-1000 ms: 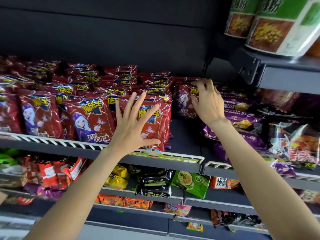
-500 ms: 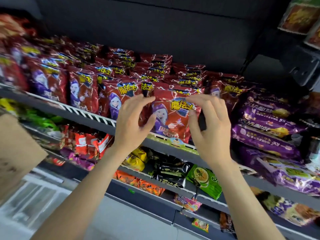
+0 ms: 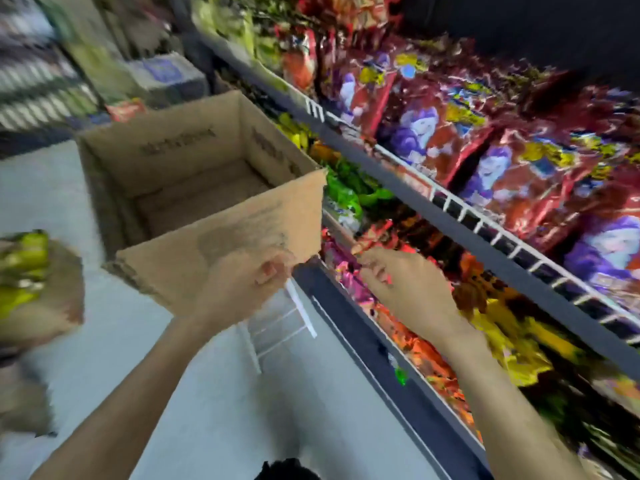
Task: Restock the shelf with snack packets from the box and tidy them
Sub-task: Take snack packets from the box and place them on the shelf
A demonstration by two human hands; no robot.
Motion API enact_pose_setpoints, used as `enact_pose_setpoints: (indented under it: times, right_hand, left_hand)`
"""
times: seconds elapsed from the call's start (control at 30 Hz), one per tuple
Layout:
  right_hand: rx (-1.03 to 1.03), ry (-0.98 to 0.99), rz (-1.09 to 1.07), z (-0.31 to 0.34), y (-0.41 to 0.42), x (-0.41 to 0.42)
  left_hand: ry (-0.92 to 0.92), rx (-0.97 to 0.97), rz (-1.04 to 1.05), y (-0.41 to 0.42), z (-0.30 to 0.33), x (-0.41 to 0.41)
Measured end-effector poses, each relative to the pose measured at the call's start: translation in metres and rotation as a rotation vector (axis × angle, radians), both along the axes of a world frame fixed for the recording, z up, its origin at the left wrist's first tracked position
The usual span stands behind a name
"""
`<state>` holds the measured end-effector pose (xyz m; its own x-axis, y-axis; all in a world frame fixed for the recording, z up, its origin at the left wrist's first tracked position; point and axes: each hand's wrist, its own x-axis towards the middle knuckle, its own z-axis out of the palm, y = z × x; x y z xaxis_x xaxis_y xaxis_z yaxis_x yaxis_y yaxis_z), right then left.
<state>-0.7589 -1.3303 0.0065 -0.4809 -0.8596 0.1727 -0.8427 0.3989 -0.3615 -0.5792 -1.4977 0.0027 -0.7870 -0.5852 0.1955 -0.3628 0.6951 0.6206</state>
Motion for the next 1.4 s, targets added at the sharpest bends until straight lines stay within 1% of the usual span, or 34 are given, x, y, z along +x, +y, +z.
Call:
enact_pose_setpoints:
  times: [0.03,0.07,0.1,0.13,0.17,0.2,0.27,0.4,0.47,0.57,0.63,0.73,0.83,0.93,1.03,1.13,1.2,1.3,1.4]
  right_hand:
    - [0.027,-0.035,0.046,-0.003,-0.025,0.002]
    - [0.034,-0.073,0.085,-0.002,-0.05,0.004]
    - [0.034,-0.104,0.121,-0.002,-0.075,0.006]
    - [0.033,-0.118,0.158,-0.001,-0.101,0.006]
    - [0.039,-0.122,0.194,0.002,-0.126,0.006]
    - [0.049,-0.126,0.228,0.004,-0.152,0.005]
    - [0.06,-0.113,0.291,0.005,-0.204,0.0]
    - [0.108,0.004,0.393,-0.009,-0.307,-0.02]
    - [0.198,0.06,0.463,-0.025,-0.356,-0.036]
    - [0.407,0.177,0.59,-0.056,-0.416,-0.06]
    - [0.51,0.214,0.663,-0.077,-0.446,-0.073]
    - [0.584,0.256,0.743,-0.112,-0.482,-0.085]
    - [0.664,0.308,0.8,-0.148,-0.512,-0.093]
    - [0.778,0.316,0.787,-0.181,-0.532,-0.1]
    - [0.853,0.299,0.745,-0.209,-0.546,-0.107]
    - [0.964,0.254,0.751,-0.23,-0.555,-0.109]
    - [0.981,0.224,0.789,-0.24,-0.561,-0.109]
    - [0.864,0.161,0.801,-0.245,-0.57,-0.109]
    - [0.744,0.058,0.727,-0.244,-0.586,-0.105]
  left_hand:
    - [0.011,-0.119,0.046,-0.025,0.001,0.016]
    - [0.015,-0.256,0.045,-0.051,0.0,0.029]
    - [-0.036,-0.39,0.023,-0.076,0.002,0.039]
    - [-0.118,-0.475,-0.002,-0.101,0.002,0.048]
    - [-0.197,-0.504,-0.036,-0.129,0.002,0.055]
    - [-0.253,-0.486,-0.052,-0.155,0.006,0.06]
    - [-0.317,-0.436,-0.011,-0.204,0.0,0.065]
    - [-0.45,-0.376,0.034,-0.277,-0.021,0.049]
    - [-0.521,-0.387,0.043,-0.304,-0.04,0.034]
    - [-0.557,-0.362,0.04,-0.336,-0.078,0.013]
    - [-0.607,-0.32,0.025,-0.351,-0.103,-0.002]
    - [-0.717,-0.266,0.023,-0.367,-0.138,-0.017]
    - [-0.81,-0.123,0.116,-0.381,-0.169,-0.02]
    - [-0.92,0.009,0.17,-0.39,-0.195,-0.011]
    - [-1.033,0.099,0.15,-0.392,-0.216,0.002]
    - [-1.075,0.15,0.134,-0.387,-0.23,0.014]
    - [-1.088,0.199,0.116,-0.386,-0.235,0.018]
    - [-1.001,0.254,0.097,-0.39,-0.241,0.02]
    - [-0.855,0.242,0.15,-0.395,-0.243,0.015]
